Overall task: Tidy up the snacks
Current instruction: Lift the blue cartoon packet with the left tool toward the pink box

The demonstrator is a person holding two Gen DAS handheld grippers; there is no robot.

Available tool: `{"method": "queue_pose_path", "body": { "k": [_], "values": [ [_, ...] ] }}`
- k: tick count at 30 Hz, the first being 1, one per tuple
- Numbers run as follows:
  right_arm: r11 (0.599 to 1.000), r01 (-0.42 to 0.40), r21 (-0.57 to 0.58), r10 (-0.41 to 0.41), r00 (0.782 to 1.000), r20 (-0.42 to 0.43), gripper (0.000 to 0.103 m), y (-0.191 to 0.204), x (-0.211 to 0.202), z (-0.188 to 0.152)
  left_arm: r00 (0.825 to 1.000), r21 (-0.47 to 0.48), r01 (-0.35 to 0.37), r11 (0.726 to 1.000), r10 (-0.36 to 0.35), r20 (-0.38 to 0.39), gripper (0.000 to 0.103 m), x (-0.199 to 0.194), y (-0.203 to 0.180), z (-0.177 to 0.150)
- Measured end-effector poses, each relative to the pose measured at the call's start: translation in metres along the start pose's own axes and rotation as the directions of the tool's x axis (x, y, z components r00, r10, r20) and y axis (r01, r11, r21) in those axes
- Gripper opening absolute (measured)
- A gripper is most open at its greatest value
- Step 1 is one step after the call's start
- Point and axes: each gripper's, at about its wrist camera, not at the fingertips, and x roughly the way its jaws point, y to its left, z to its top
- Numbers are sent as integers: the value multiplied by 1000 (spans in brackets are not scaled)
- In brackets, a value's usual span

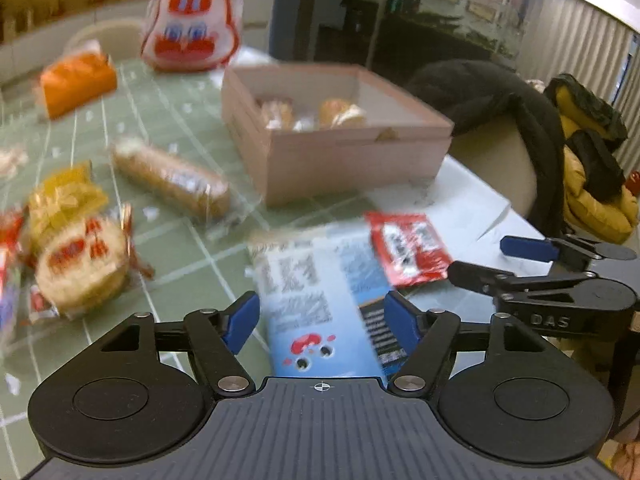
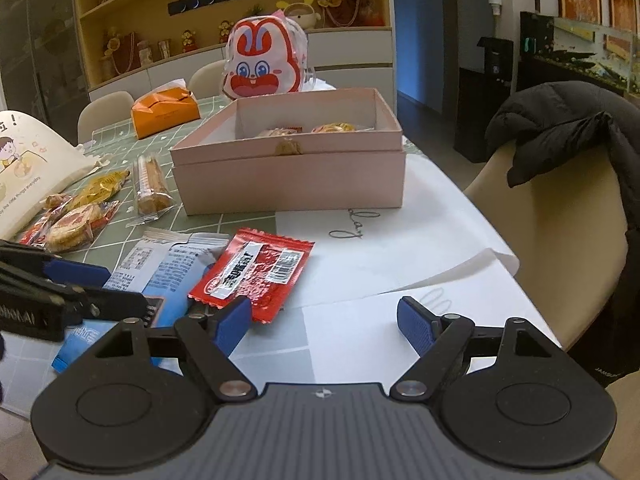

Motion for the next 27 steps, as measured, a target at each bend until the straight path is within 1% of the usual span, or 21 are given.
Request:
{"method": "queue_pose_path", "body": {
  "k": [2,5,6,7,8,9,10,12,13,14,15,16,17,20,21,24,27],
  "values": [
    [1000,9,9,-9,1000,6,81,-3,-2,1,1000,45,11,999,-11,0,75,-1,-13,-1],
    [999,23,25,-23,1000,13,81,-9,-3,5,999,153,-15,988,22,-47,76,10,-37,-8],
    [999,29,29,-29,999,16,81,-11,-4,5,998,190,-33,981,41,-43,81,14,-44,-11],
    [999,33,32,-33,999,20,81,-12,-5,6,998,205,-38,978,47,-40,87,16,-48,-13],
    [999,35,35,-36,999,22,81,-14,-7,5,998,204,-33,978,42,-44,90,18,-50,-13],
    [999,37,37,-38,999,24,81,-16,-8,5,999,193,-15,981,24,-49,96,19,-51,-13],
    [998,40,40,-41,999,24,81,-17,-9,5,999,173,7,985,2,-50,97,20,-49,-12],
    [998,43,44,-44,999,23,81,-19,-9,4,999,140,24,990,-19,-39,96,17,-43,-11],
    [998,44,44,-45,999,20,81,-20,-8,4,999,125,20,992,-16,-31,95,15,-40,-10],
    [998,45,45,-46,999,19,81,-20,-8,3,1000,116,-14,993,16,-14,93,13,-37,-10],
    [998,45,47,-46,999,18,81,-20,-8,3,998,117,-63,991,63,6,90,12,-34,-11],
    [998,42,48,-43,999,16,81,-20,-8,3,995,117,-99,988,98,14,89,12,-30,-11],
    [998,40,49,-41,999,15,81,-20,-7,3,994,98,-111,989,112,1,89,15,-24,-12],
    [998,27,48,-28,1000,14,81,-17,-7,2,998,2,-55,998,55,-31,92,20,-7,-11],
    [999,25,44,-26,1000,14,81,-16,-6,2,998,-7,-48,999,48,-29,92,21,-5,-10],
    [999,26,31,-26,1000,17,81,-12,-6,2,999,3,-45,999,45,-31,93,23,-9,-9],
    [999,33,28,-34,999,20,81,-11,-8,1,998,59,-55,997,56,-21,95,29,-17,-9]
  ]
}}
